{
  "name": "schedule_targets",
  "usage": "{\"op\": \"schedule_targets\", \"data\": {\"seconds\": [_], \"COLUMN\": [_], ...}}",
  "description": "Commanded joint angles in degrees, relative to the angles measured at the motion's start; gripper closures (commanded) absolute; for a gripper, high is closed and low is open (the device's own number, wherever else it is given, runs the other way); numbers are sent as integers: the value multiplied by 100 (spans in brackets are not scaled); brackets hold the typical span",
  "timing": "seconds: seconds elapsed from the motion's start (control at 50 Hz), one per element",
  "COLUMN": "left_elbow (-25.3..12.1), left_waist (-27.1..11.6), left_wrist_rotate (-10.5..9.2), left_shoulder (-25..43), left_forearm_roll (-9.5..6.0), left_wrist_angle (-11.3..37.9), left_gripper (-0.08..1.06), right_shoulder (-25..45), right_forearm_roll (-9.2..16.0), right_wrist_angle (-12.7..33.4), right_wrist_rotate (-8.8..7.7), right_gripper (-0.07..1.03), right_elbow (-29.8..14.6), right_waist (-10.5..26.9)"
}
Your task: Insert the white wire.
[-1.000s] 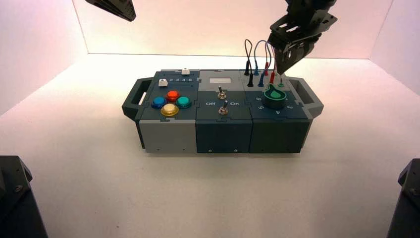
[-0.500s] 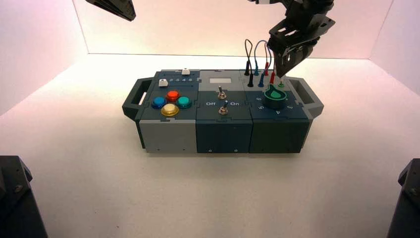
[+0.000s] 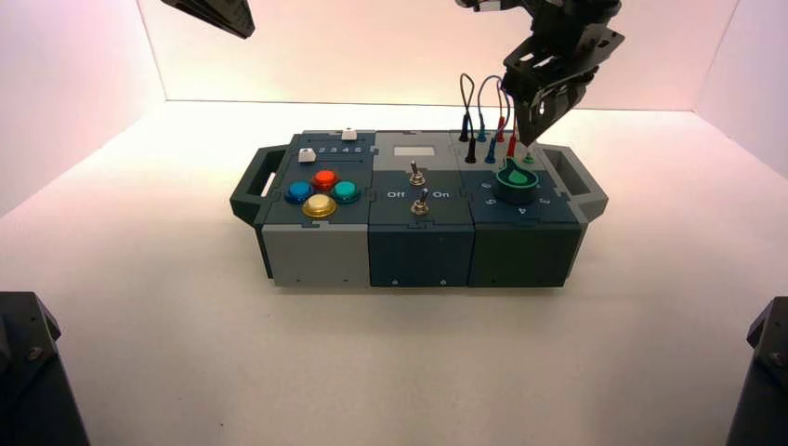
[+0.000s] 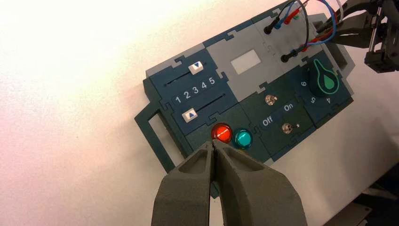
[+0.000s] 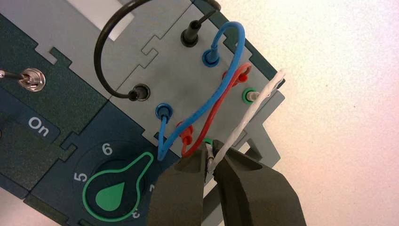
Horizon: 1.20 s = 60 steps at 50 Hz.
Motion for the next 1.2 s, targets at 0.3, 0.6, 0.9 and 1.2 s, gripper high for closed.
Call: {"op": "schedule_targets", "data": {"seconds": [0.3,0.6,0.9,1.2], "left_elbow": [-53,-53,-53,-53], "left_waist": [26,18,18,18], "left_wrist_rotate": [35,35,35,35], "left_shoulder": [-97,-114,-132,-123], "left_forearm_roll": [-18,0,9,9], "left_wrist_angle": [-35,-26,-35,-35], "left_gripper": [101,101,101,101], "right_shoulder": [9,237,272,97], "right_forearm_roll": [-62,-70,-70,-62], "right_wrist_angle": [149,158,220,308], "right_wrist_rotate": [9,26,26,220], "right_gripper": [99,99,99,76], "right_elbow": [9,-18,-35,-44], "right_waist": [-44,-35,-44,-44]}}
